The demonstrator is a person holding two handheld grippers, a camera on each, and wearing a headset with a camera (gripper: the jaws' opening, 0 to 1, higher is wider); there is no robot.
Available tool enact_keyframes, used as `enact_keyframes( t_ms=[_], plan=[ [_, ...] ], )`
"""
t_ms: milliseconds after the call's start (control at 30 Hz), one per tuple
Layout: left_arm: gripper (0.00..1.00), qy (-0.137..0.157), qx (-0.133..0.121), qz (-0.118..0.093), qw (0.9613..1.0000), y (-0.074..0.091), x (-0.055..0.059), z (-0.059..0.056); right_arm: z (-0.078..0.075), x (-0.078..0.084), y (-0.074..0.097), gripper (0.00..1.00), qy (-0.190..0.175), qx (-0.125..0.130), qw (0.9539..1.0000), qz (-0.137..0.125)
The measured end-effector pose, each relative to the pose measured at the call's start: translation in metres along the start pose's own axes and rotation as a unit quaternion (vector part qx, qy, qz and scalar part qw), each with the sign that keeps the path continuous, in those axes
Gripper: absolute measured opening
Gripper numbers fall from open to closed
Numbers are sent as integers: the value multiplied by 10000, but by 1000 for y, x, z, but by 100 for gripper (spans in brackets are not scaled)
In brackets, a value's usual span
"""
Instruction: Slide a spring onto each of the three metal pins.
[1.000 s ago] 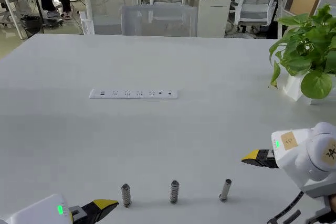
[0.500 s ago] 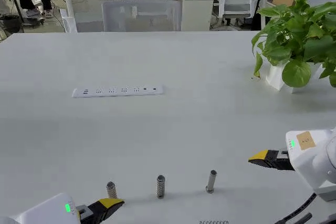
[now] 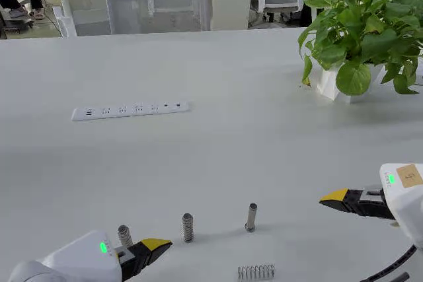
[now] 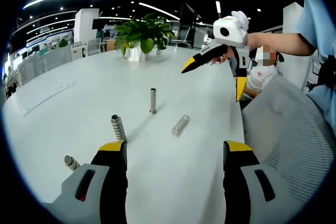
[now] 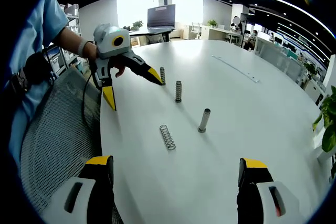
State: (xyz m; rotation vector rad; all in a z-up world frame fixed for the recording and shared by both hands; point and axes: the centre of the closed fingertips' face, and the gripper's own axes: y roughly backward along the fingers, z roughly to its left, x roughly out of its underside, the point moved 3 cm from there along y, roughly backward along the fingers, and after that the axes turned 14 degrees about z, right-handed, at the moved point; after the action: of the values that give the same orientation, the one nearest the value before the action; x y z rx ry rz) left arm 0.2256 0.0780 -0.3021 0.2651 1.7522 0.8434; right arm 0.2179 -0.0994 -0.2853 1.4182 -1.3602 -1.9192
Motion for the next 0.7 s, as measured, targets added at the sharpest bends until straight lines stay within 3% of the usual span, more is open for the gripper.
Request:
enact_keyframes(
  t_ms=[267,400,700],
  plan=[
    [63,-141,53,-41,9999,-21,-11,-4,3,11,6,99,-152,46,9999,-16],
    [59,-266,80,73,9996,-33,-12,-4,6,17,7,99,-217,58,9997,-28],
    [39,-532,183,295,9980,-53,-12,-3,13,25,6,99,-340,21,9994,-52]
  ],
)
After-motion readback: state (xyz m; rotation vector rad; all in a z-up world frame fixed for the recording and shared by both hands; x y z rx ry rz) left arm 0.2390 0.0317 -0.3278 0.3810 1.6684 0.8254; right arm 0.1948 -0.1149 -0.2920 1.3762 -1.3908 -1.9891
